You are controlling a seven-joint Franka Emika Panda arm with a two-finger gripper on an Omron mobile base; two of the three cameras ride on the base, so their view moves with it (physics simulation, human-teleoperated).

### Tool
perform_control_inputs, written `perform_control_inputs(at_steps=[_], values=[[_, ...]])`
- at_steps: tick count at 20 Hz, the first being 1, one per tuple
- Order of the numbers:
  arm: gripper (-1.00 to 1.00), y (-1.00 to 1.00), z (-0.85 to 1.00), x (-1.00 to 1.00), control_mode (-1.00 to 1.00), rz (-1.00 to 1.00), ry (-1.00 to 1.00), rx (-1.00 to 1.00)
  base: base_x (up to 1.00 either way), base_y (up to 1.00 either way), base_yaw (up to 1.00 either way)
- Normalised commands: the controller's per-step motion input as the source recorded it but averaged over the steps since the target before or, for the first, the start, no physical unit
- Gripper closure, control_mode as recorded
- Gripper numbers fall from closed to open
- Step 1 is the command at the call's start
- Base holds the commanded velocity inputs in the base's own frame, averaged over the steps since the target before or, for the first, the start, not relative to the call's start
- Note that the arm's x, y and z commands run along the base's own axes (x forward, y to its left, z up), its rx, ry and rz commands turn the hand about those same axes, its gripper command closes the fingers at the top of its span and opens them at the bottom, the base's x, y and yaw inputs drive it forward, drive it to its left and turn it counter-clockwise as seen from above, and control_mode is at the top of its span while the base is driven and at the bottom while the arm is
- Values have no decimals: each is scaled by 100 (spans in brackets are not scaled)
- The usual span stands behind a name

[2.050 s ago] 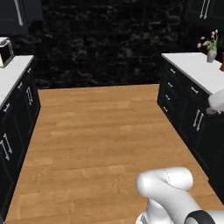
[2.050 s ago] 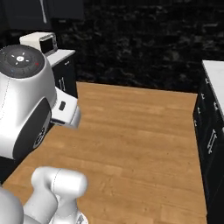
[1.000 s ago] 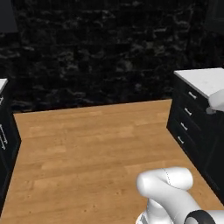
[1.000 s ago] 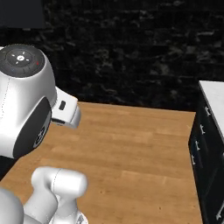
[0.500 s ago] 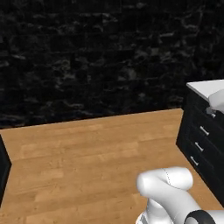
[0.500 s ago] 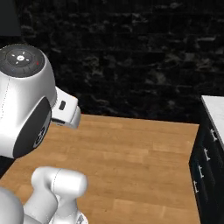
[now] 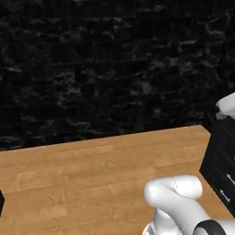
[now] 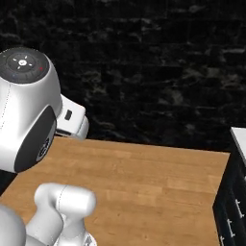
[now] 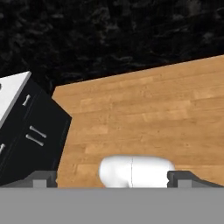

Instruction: Gather all objects into one cabinet and sort the glasses and bowls to opposite sides.

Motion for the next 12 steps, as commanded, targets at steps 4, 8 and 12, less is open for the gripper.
perform_control_inputs(at_steps=[4, 8, 12], values=[[-100, 0, 0, 0, 100, 0, 0, 0, 85, 0, 6], [-100, 0, 0, 0, 100, 0, 0, 0, 70, 2, 19], [-100, 0, 0, 0, 100, 0, 0, 0, 50, 3, 34]])
